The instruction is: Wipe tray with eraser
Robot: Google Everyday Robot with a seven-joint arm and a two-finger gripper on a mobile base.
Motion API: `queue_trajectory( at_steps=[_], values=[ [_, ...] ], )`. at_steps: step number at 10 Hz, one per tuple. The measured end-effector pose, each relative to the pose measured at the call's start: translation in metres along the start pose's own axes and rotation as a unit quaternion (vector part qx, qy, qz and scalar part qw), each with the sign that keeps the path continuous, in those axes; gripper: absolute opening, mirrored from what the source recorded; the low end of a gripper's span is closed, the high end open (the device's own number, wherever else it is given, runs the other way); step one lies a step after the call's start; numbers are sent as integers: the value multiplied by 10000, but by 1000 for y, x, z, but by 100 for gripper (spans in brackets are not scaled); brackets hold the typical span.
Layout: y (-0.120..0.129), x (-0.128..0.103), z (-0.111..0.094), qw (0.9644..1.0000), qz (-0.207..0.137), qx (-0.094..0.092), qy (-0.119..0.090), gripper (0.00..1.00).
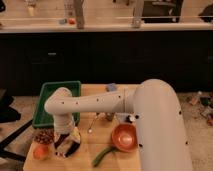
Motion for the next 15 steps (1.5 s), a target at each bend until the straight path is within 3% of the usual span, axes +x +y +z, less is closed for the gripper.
queue_trajectory(
  at_steps=[9,11,12,14,15],
  values=[
    [0,8,22,9998,21,-135,-137,75],
    [1,7,26,9995,34,-126,-296,75],
    [1,6,26,9994,36,-133,-315,72],
    [3,4,27,9992,40,-162,-361,52],
    [3,3,27,9991,37,-177,-376,48]
  ],
)
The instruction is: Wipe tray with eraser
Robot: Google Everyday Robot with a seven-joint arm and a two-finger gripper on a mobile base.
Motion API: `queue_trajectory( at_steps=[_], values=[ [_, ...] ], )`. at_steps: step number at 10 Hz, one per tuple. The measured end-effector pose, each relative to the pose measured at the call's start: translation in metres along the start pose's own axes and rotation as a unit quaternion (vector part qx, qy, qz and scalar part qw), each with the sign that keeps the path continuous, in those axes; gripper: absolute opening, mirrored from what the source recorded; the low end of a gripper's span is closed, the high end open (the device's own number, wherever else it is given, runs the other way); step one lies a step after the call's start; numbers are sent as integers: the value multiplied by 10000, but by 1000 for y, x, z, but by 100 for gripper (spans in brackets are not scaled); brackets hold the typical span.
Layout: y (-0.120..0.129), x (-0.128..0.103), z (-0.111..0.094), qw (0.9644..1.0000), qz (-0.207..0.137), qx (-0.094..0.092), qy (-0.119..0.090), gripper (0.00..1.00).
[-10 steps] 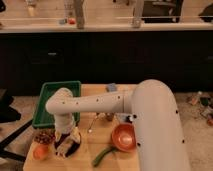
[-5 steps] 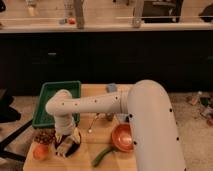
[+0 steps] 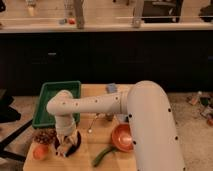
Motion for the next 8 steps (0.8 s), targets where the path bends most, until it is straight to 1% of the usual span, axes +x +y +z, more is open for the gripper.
queue_trajectory(
  at_steps=[2,4,6,8],
  values=[
    [0,-2,0,10000,-10,-15,-20,47],
    [0,-3,-1,10000,-14,14,-52,47],
    [4,-2,-6,9997,75,220,-114,47],
    [7,-2,-11,9990,137,411,-132,47]
  ],
)
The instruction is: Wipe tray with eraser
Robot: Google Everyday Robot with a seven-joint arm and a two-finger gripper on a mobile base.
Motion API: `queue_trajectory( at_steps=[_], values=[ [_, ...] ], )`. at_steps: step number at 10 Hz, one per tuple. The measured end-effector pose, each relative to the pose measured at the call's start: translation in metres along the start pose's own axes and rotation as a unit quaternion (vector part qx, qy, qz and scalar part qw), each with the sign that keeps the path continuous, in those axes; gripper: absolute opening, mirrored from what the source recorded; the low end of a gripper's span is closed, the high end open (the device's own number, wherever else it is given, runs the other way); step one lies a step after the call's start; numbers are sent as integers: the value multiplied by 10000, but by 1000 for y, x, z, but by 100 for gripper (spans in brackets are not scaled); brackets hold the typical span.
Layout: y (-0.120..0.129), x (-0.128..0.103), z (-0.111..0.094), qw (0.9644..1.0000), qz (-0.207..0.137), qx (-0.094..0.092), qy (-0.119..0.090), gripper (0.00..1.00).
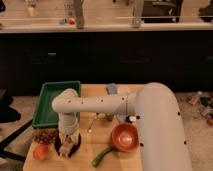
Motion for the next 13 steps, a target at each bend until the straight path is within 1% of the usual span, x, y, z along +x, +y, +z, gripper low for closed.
queue_trajectory(
  at_steps=[2,3,4,6,8,9,11,12,13],
  values=[
    [3,-3,-9,9998,30,190,25,47],
    [4,-5,-15,9997,20,249,66,47],
    [4,-11,-27,9993,-15,332,148,47],
    [4,-27,-65,9978,-42,509,412,47],
    [5,-46,-118,9948,-60,731,708,47],
    [4,-50,-137,9934,-61,806,819,47],
    [-6,-52,-169,9894,-61,923,1119,47],
    [-19,-48,-187,9871,-21,974,1274,47],
    [-32,-41,-198,9855,28,1004,1366,47]
  ],
)
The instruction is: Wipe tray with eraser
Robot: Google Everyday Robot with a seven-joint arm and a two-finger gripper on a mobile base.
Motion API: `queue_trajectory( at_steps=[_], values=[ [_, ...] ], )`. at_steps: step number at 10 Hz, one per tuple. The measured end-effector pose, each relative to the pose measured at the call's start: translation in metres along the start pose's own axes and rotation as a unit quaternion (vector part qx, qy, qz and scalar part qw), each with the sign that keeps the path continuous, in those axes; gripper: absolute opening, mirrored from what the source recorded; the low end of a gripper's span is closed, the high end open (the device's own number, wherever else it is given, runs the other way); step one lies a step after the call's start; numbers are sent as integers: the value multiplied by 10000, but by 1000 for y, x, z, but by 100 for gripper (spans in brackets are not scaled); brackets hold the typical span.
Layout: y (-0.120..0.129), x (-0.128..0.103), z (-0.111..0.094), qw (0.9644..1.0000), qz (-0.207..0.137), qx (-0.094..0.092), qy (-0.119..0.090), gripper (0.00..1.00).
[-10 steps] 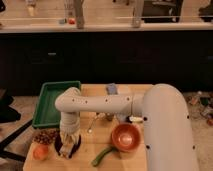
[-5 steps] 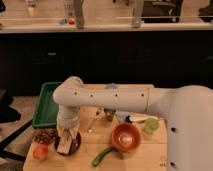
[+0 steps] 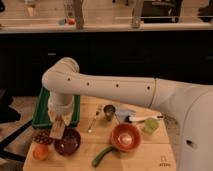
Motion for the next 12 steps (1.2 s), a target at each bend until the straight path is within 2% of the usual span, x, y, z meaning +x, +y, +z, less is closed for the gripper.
queue_trajectory(
  at_steps=[3,5,8,10,12],
  values=[
    [-66,55,-13,9996,152,26,221,47],
    [-97,107,-17,9990,280,-64,333,47],
    [-115,150,-5,9987,274,-225,364,47],
    [-116,163,6,9986,252,-307,349,59],
    [-111,164,13,9984,278,-301,392,77]
  ],
)
